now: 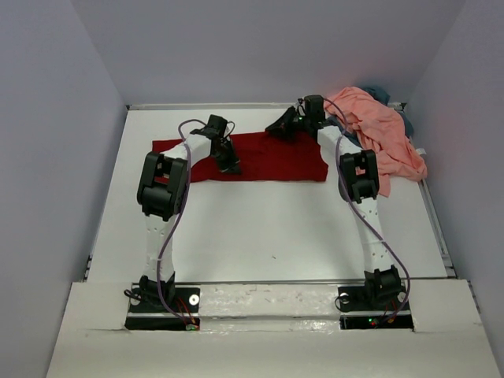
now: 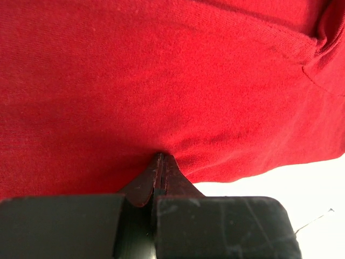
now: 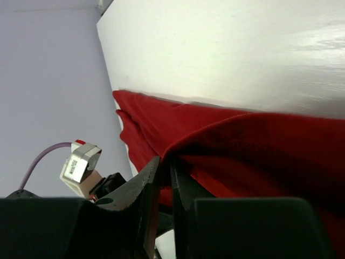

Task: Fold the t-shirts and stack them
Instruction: Fold the other side of the tshirt into a rectangle, then rotate the tshirt 90 degrees

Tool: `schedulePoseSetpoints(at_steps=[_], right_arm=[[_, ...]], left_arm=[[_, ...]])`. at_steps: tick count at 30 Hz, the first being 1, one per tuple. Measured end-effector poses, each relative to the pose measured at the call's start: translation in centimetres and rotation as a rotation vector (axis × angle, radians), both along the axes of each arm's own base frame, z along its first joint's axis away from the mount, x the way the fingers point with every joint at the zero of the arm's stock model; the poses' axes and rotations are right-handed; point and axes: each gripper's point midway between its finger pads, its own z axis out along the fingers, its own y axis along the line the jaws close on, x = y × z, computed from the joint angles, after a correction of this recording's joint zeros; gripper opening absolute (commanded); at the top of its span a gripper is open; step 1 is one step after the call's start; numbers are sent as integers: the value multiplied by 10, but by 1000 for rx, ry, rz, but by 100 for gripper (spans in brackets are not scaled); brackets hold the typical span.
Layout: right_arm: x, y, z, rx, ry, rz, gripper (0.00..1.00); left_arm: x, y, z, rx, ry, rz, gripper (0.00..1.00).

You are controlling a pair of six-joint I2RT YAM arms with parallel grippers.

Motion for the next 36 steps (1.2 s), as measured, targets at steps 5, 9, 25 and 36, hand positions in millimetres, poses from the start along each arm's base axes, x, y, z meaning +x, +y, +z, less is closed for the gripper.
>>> schedulePoseSetpoints(at_steps=[5, 9, 25, 36], right_arm=[[3, 9, 14, 40, -35, 18, 70], [5, 14, 20, 76, -75, 38, 92], [3, 9, 17, 61, -216, 93, 93], [-18, -41, 102, -154, -364, 112, 90]], left_arm=[[-5, -7, 0, 10, 4, -16, 0], [-8, -11, 0, 14, 8, -28, 0], [-14, -19, 0, 16, 12, -47, 0], [-15, -25, 16, 26, 17, -66, 2]])
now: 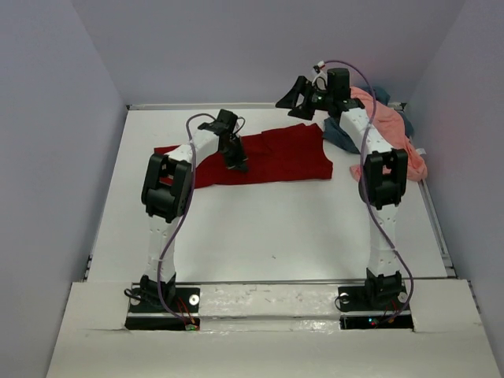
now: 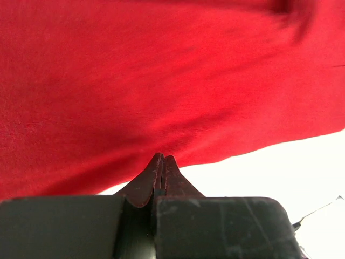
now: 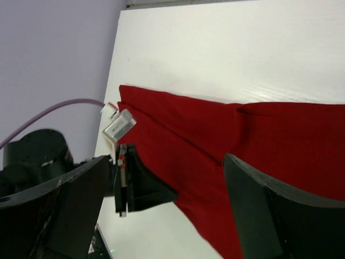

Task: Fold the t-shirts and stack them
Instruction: Rotate the tshirt 90 degrees

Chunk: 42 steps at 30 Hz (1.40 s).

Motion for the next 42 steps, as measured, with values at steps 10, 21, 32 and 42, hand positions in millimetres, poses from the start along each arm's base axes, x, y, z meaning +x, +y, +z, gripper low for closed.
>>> schedulePoseSetpoints(at_steps=[10, 21, 32, 42], right_arm=[[-74, -31, 57, -150, -46, -29, 0], [-140, -56, -72, -307, 350, -38, 0], [-140, -59, -76, -328, 344, -40, 0], [-148, -65, -92, -365, 385, -59, 0]], left_arm=[[36, 17, 132, 68, -297, 14, 51], [2, 181, 60, 182, -112, 255, 67], [-5, 191, 12, 220, -32, 206, 6], [6, 198, -9, 261, 6, 192, 0]])
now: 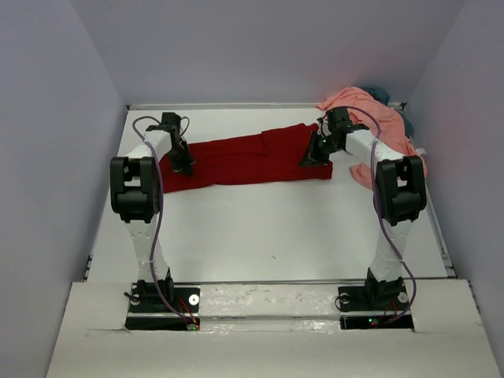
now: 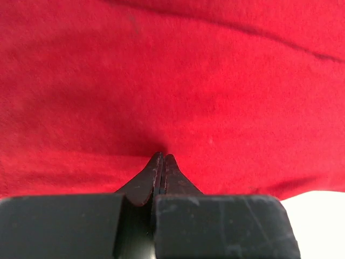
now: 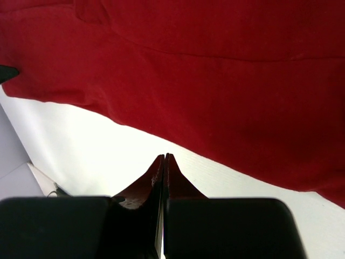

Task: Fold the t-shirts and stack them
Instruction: Rotate the tshirt 90 degrees

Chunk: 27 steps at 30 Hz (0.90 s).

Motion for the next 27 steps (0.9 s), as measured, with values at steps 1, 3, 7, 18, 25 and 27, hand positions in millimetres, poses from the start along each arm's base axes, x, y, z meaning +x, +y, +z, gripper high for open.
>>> schedulePoseSetpoints(at_steps=[1, 3, 7, 18, 25, 27], right_arm=[[1, -1, -1, -7, 1, -4, 0], [1, -4, -7, -23, 8, -13, 0], [4, -10, -22, -71, 34, -35, 0], [20, -23, -38, -168, 51, -81, 0], [28, -26, -42, -192, 54, -92, 0], [28, -27, -43, -198, 58, -95, 0]], left_arm=[[1, 2, 0, 9, 2, 1, 0], [5, 5, 0, 27, 4, 0, 0], [10, 12, -1, 57, 6, 5, 0], [1, 30, -9, 110, 56, 19, 0], [0, 38, -11, 160, 82, 22, 0], [-1, 40, -11, 167, 86, 24, 0]])
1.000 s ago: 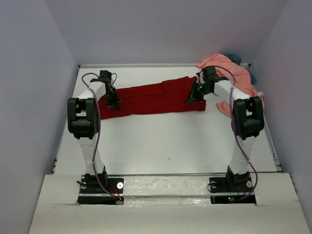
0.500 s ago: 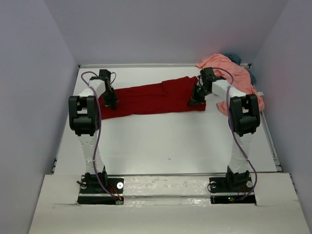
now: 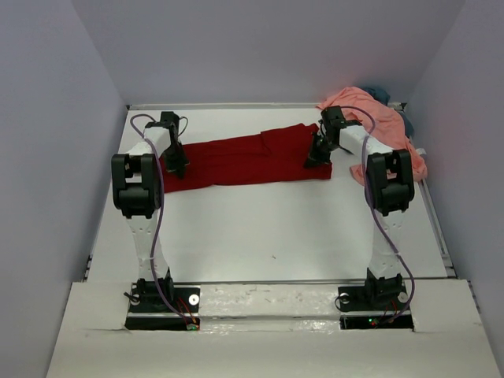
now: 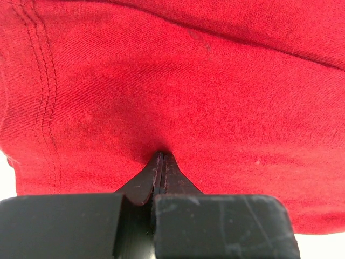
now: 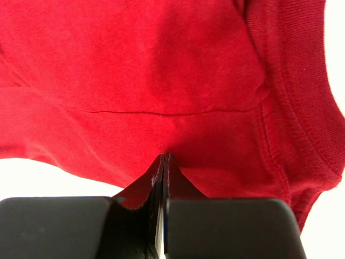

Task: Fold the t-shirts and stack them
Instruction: Rotate the tshirt 90 degrees

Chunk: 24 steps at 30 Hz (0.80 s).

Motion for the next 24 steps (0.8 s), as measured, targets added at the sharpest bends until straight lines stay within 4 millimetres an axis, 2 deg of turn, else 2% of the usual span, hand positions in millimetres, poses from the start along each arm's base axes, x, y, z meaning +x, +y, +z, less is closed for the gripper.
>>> schedulePoseSetpoints(at_steps=[6, 11, 14, 19, 24], right_arm=[[4, -2, -11, -18, 20, -5, 0], [16, 0, -15, -23, 26, -6, 0], [31, 3, -14, -19, 6, -5, 0], [53, 8, -15, -7, -27, -7, 0], [72, 15, -14, 20, -56, -5, 0]], left_arm=[[-1, 1, -1, 5, 4, 1, 0], [-5, 1, -2, 6, -5, 1, 0], [-14, -3, -2, 6, 1, -8, 0], [-41, -13, -4, 18, 35, -38, 0], [-73, -39, -5, 20, 73, -92, 0]])
